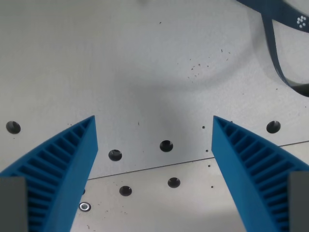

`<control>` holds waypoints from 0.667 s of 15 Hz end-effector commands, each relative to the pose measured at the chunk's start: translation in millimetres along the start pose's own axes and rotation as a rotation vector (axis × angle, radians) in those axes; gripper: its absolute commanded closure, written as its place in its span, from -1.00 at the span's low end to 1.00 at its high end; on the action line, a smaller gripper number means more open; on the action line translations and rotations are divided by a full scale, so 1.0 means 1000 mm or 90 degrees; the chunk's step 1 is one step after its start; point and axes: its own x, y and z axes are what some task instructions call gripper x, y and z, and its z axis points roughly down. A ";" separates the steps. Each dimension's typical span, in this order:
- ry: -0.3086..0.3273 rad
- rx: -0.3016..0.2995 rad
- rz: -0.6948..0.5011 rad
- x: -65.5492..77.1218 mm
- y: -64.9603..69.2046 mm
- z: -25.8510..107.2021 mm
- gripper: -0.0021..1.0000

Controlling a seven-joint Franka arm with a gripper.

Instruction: Move in base positive y

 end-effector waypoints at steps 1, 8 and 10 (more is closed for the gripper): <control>0.002 0.001 0.000 -0.002 -0.005 -0.002 -1.00; 0.002 0.001 0.000 -0.013 -0.040 -0.002 -1.00; 0.002 0.001 0.000 -0.016 -0.050 -0.002 -1.00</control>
